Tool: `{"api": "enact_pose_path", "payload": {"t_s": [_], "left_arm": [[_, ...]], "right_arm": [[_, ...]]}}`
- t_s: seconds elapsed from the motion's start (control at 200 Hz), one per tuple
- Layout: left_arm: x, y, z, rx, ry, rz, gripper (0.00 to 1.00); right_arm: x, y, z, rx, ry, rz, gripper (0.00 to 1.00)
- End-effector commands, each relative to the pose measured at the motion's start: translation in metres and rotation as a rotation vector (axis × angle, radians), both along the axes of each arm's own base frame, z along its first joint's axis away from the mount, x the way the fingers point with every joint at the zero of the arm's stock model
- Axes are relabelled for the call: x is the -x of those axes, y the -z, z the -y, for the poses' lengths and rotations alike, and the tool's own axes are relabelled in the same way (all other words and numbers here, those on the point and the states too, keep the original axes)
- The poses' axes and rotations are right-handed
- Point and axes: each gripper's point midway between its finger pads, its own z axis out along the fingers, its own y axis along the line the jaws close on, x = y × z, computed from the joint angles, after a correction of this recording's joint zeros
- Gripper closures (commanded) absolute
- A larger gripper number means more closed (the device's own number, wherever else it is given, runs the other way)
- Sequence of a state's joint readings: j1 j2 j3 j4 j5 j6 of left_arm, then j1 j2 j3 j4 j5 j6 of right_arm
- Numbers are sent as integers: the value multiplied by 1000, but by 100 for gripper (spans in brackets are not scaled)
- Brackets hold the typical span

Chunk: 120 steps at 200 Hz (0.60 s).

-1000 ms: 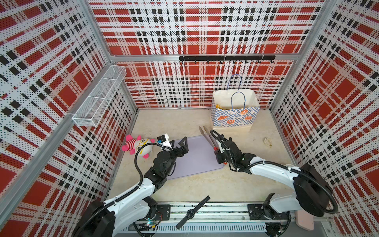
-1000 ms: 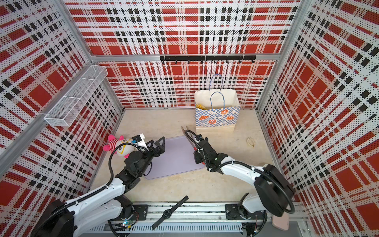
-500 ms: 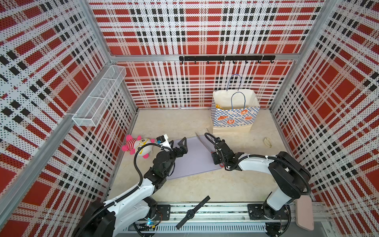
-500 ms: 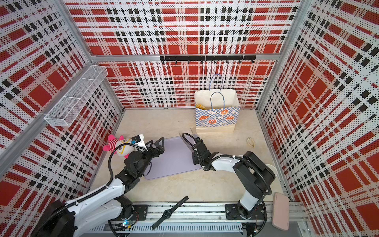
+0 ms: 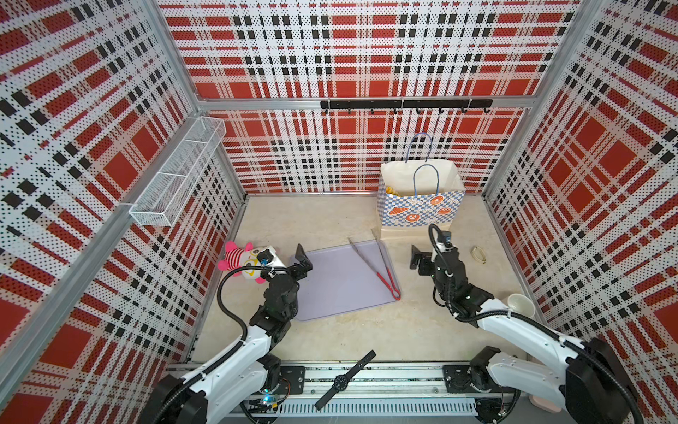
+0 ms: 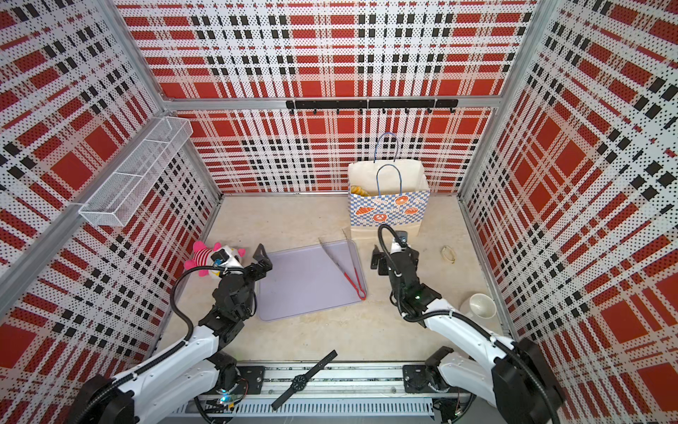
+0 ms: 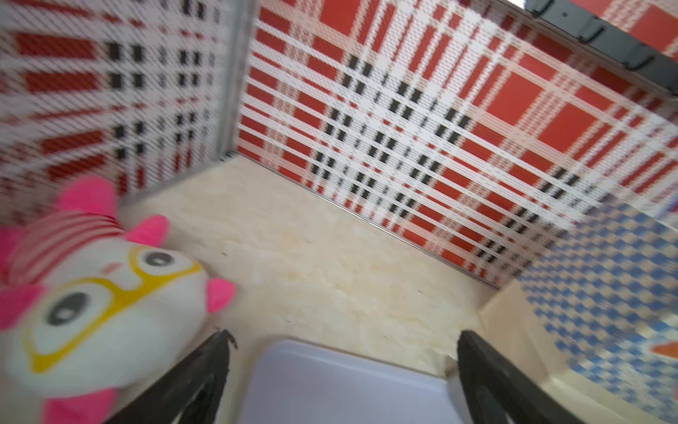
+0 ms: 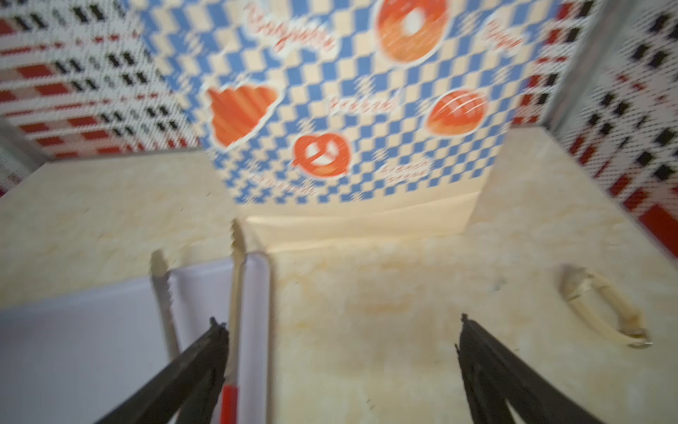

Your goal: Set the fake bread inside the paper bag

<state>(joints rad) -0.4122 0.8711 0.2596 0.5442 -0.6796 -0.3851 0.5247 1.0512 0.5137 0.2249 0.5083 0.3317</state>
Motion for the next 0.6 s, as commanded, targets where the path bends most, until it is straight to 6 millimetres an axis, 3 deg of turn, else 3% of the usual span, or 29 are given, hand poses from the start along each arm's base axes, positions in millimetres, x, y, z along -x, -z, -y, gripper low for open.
{"api": "enact_pose_path", "payload": {"t_s": [0.0,0.095,0.21,0.281,0.476,0.596], "left_arm": [[18,-22,-50,-147,-270,11,2],[34,-21,-74,-178,-360,82,2],[27,-2,-94,-201,-404,45,2],[18,14,-92,-215,-376,19,2],[25,6,-80,-279,-282,207,2],[6,19,-65,-332,-188,159,2]], "right_arm": [[-1,-21,42,41,103,138,0],[5,-20,70,55,153,210,0],[12,-5,86,155,159,273,0],[11,6,84,214,109,280,0],[1,28,80,233,62,306,1],[-8,34,84,259,71,322,0]]}}
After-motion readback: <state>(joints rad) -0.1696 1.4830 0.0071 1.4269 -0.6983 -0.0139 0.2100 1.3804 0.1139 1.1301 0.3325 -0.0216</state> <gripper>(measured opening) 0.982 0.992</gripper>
